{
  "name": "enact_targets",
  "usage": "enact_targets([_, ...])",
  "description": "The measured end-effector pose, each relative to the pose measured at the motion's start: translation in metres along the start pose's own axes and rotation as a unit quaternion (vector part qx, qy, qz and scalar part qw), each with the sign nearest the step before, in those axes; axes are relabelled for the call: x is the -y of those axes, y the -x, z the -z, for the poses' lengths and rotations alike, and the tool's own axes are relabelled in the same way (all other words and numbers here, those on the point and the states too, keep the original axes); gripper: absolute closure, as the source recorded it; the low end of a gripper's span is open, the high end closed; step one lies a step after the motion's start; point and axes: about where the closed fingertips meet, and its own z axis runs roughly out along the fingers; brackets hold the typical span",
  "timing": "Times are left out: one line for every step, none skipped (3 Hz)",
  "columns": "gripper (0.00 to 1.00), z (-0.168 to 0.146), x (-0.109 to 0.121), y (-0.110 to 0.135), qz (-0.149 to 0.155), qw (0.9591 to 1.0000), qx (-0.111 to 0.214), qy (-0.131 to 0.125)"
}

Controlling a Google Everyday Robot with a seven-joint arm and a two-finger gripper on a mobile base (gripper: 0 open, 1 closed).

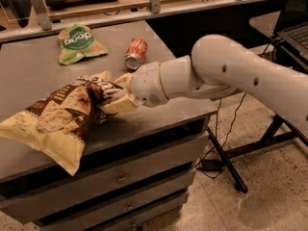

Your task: Move brown chip bag near green jalapeno chip bag

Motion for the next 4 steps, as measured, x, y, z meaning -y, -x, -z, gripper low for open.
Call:
enact_targets([1.00, 0.047, -0.011, 0.003, -0.017, 0.9984, -0.051, -0.019])
enact_targets([1.00, 0.111, -0.017, -0.002, -0.024, 0.9858, -0.154, -0.062])
enact_targets([1.00, 0.150, -0.018, -0.014, -0.021, 0.9676, -0.231, -0.100])
enact_targets([1.00, 0.149, -0.019, -0.013, -0.020, 0.9682, -0.229, -0.099])
